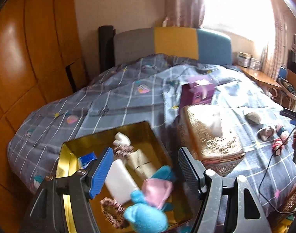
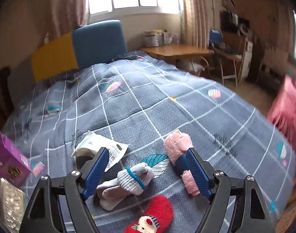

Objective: Organize soft objects
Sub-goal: 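Move both tools back over the remaining items on the bedspread, then grasp the grey knit sock with blue band with the left tool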

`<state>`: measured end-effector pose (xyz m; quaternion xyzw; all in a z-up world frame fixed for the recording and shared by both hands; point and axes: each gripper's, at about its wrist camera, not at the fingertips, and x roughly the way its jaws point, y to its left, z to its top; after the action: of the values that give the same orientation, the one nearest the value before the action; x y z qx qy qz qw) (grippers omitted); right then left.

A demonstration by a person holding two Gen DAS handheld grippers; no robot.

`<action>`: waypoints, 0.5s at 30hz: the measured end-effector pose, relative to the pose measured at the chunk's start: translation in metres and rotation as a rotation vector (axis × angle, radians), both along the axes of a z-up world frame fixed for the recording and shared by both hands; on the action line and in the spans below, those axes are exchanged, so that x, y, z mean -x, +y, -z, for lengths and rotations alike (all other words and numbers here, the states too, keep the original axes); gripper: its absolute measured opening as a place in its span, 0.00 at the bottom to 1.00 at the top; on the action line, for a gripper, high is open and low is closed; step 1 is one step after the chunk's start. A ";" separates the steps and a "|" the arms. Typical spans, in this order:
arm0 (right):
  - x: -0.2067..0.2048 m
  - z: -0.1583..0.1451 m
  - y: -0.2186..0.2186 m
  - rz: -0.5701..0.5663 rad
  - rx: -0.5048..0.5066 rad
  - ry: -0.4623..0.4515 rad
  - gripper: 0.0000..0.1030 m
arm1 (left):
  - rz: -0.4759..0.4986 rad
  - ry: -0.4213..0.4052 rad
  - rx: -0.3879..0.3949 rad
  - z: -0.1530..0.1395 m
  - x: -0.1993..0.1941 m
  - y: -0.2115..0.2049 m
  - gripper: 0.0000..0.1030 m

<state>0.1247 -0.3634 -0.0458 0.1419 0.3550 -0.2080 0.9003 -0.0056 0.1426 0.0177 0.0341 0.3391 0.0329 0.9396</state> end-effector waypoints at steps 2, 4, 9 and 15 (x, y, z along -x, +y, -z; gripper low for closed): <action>0.002 0.000 -0.004 0.000 -0.037 -0.006 0.79 | 0.026 -0.013 -0.012 -0.005 -0.003 -0.011 0.68; 0.000 -0.001 -0.004 -0.003 -0.036 -0.004 0.80 | 0.058 -0.019 -0.018 -0.009 -0.006 -0.023 0.68; 0.006 0.001 -0.001 0.006 -0.064 -0.017 0.81 | 0.134 -0.029 -0.032 -0.015 -0.013 -0.055 0.68; 0.013 0.003 -0.019 0.073 -0.144 -0.039 0.82 | 0.221 -0.018 -0.043 -0.017 -0.021 -0.091 0.68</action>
<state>0.1121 -0.3821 -0.0486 0.2230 0.3459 -0.2119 0.8864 0.0150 0.0516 0.0350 0.0913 0.3239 -0.0634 0.9395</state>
